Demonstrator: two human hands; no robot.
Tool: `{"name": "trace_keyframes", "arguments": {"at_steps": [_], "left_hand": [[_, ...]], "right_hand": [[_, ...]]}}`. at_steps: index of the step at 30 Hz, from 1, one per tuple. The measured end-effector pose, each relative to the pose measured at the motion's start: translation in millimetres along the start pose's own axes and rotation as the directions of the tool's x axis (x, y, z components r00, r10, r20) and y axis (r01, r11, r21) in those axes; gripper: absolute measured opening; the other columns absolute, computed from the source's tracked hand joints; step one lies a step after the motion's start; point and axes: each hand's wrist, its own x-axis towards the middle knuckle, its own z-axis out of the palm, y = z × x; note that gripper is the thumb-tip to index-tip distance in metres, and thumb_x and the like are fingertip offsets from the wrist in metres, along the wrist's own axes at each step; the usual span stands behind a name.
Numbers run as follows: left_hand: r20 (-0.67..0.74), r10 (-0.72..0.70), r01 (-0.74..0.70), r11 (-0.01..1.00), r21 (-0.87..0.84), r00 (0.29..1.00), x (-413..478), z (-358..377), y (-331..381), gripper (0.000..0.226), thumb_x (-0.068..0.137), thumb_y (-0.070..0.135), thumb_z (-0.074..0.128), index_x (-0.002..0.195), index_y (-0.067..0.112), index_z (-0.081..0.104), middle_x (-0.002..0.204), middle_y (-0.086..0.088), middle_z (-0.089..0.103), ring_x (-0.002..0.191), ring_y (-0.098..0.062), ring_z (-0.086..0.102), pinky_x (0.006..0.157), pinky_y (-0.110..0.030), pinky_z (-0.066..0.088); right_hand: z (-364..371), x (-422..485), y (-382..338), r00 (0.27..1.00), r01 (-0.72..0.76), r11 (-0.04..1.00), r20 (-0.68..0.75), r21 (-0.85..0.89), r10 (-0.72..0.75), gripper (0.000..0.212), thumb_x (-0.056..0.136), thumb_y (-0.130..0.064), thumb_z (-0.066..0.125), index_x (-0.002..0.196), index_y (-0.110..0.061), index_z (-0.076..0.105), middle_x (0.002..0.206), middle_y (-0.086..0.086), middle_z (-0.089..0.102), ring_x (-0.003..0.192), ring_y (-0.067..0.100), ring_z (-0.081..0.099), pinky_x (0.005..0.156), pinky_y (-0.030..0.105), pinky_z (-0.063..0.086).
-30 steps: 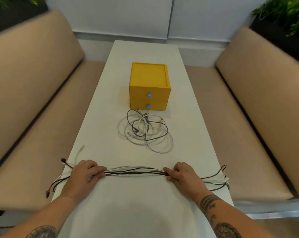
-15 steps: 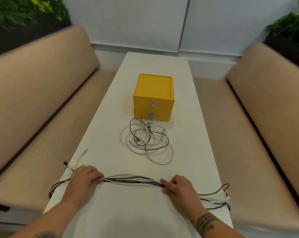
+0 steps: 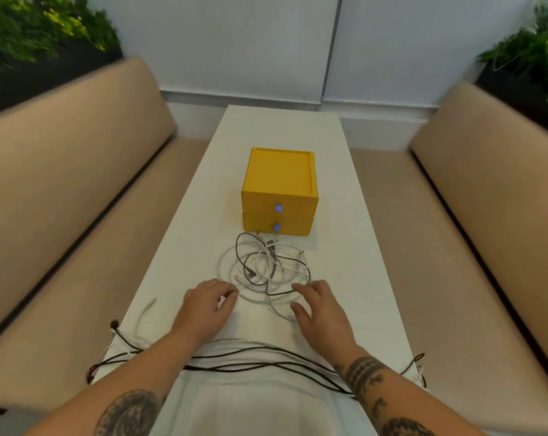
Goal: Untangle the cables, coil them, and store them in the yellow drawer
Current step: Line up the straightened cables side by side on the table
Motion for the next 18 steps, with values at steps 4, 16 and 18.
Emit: {"name": "trace_keyframes", "arguments": {"at_steps": [4,16,18], "left_hand": [[0.075,0.023,-0.017,0.997,-0.078,0.997,31,15,19,0.022,0.095,0.043,0.055,0.104,0.032,0.072,0.098,0.021,0.060,0.088,-0.001,0.054,0.084,-0.028,0.048],[-0.007,-0.127,0.115,0.917,-0.382,0.992,74,2,79,0.026,0.099,0.036,0.058,0.122,0.030,0.069,0.108,0.012,0.069,0.091,0.002,0.061,0.084,-0.019,0.050],[-0.043,-0.129,0.101,0.908,-0.406,0.991,85,-10,99,0.028,0.097,0.038,0.061,0.123,0.029,0.069,0.104,0.013,0.068,0.090,-0.002,0.062,0.084,-0.027,0.050]], "right_hand": [[0,33,-8,0.984,0.052,0.980,0.177,-0.190,-0.018,0.033,0.098,-0.037,0.056,0.130,-0.027,0.061,0.129,0.000,0.047,0.106,0.022,0.057,0.081,0.036,0.052],[-109,131,-76,0.979,0.006,0.988,-0.201,0.155,0.026,0.025,0.099,-0.032,0.057,0.096,-0.015,0.075,0.086,0.003,0.070,0.083,0.022,0.063,0.072,0.035,0.049],[-129,141,-93,0.970,0.035,0.978,-0.242,0.205,0.017,0.027,0.099,-0.034,0.056,0.095,-0.016,0.075,0.077,-0.004,0.065,0.077,0.017,0.060,0.069,0.033,0.049]]}}
